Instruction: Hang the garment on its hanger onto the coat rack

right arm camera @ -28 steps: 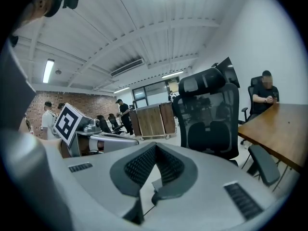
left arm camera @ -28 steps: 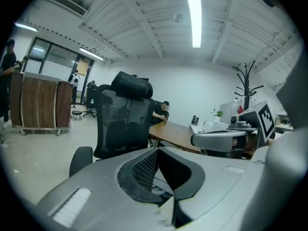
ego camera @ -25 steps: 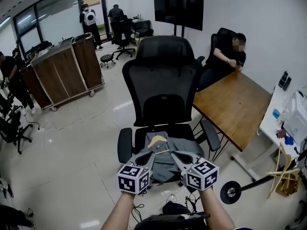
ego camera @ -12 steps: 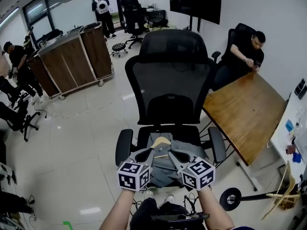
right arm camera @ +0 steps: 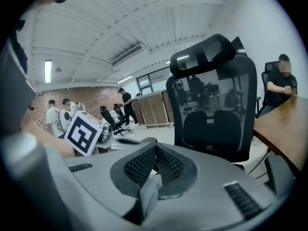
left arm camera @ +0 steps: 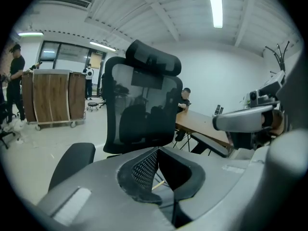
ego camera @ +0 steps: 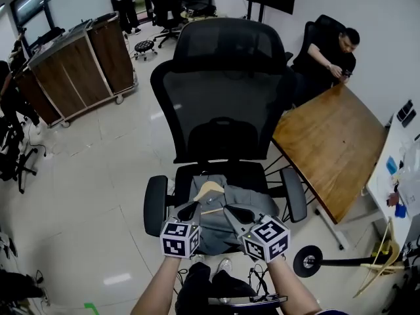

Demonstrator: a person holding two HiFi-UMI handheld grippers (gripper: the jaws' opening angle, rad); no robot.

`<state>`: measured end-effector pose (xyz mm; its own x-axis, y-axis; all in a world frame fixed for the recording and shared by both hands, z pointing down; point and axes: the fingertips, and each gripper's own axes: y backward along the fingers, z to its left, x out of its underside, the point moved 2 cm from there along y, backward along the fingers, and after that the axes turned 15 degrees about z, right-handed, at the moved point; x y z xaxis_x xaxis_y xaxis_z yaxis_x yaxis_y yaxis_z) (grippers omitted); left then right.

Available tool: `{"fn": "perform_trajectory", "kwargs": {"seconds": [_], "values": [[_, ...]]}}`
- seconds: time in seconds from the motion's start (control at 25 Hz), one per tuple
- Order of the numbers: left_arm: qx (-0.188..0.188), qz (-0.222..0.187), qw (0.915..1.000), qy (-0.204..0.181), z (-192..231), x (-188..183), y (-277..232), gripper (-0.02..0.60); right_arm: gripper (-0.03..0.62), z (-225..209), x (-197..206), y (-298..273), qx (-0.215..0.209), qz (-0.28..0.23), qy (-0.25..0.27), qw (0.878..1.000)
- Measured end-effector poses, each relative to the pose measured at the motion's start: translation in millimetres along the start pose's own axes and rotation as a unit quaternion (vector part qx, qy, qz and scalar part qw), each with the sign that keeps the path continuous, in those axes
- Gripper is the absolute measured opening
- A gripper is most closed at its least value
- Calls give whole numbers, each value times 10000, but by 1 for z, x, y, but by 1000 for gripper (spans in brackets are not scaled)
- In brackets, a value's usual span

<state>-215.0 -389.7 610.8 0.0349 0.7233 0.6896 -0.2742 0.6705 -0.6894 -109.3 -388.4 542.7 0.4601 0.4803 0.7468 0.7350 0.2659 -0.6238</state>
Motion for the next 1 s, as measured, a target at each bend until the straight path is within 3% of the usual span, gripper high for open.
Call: {"fn": "perform_trajectory", "kwargs": {"seconds": [0.08,0.24,0.36,0.44,0.68,1.0], "values": [[-98,216,9997,-49,11,13,-28,8,2,-5,6,-12,-28,87,-16,10000],[-163,725,9971,-131,37,40,-83,110,2,-12,18,-38,-122,384,110,9991],[-300,1300,9909,-168,58,71,-121,202,2,-15,31,-52,-224,546,38,9983],[-419,1548,9868,-201,74,87,-146,229,2,-22,36,-61,-241,553,-56,9982],[-662,2241,9723,-29,106,127,-195,232,2,-32,61,-77,-346,705,-256,9966],[-395,3159,9475,-309,121,145,-226,238,2,-52,75,-89,-260,789,-449,9955]]}}
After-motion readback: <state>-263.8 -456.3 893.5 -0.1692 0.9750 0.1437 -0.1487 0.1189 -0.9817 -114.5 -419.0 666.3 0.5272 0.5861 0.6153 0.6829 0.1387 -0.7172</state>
